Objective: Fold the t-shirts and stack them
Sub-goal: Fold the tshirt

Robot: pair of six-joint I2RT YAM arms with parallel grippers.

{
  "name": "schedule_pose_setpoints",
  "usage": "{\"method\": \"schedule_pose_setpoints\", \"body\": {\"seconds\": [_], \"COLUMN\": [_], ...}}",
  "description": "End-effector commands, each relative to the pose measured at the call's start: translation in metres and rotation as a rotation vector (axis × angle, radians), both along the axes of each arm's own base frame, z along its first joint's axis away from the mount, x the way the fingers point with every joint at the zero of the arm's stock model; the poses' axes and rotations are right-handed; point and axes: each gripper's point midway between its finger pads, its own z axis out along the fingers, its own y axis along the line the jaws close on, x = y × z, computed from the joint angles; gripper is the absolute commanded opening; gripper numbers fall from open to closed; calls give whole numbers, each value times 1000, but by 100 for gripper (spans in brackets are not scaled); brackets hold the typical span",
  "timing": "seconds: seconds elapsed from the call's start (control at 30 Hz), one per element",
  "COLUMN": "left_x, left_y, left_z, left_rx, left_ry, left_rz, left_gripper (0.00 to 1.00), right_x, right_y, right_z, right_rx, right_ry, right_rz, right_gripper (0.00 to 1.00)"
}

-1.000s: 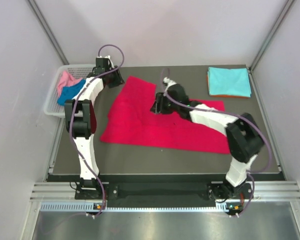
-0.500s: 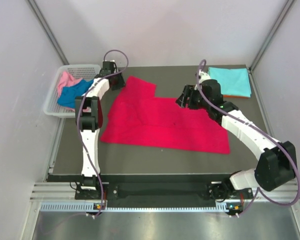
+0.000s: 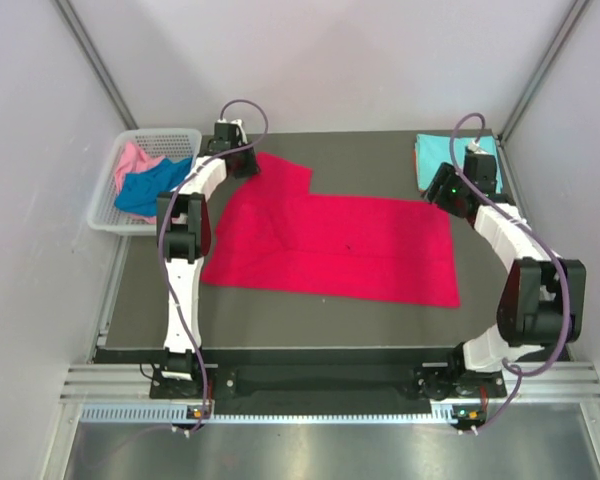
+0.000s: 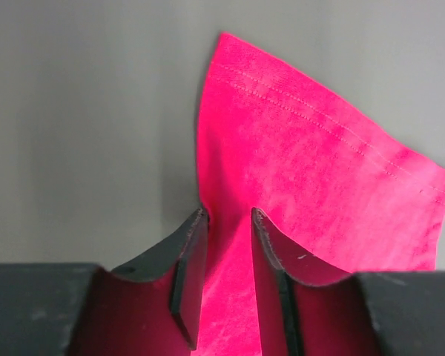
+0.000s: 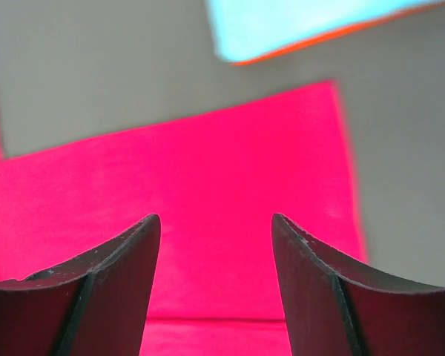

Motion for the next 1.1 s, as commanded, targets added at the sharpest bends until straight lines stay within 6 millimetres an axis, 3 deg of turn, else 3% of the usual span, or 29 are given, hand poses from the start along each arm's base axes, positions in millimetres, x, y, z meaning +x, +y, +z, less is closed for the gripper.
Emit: {"method": "schedule_pose_setpoints", "body": {"seconds": [0.0,0.03,0.07,0.13,0.2,0.37,0.47,0.67,1.07], "left_x": [9,9,8,7,6,5,6,11,12], "left_y": [-14,-16,-16,-18,-20,-16,-15,-8,-10], "left_z": [7,8,9,13,20,40,56,82,91], "left_rx": [-64,-73,-72,-72,-79,-62,-61,-67,-82], "left_ry": [-48,-47,-51,-54,-66,-95,-130,-181,-191], "left_rz": [-61,-71,-80,-94,-108,-107,-110,-104,-98], "left_gripper": [17,17,13,0,0,0,0,0,0], "right_x": [36,34,36,41,46,61,71,85,84], "right_y": [-57,-56,-59,-70,-84,-97,-102,-108,-101], "right_z": [-5,-8,-25,-32,-44,-69,-82,-92,-128], "right_rx": [-14,-12,0,7,8,24,27,29,70], "right_ry": [10,24,69,88,110,136,148,138,196], "right_rz": [-34,-34,-26,-29,-67,-91,-91,-84,-104], "right_gripper": [62,62,61,61,60,57,47,43,39]}}
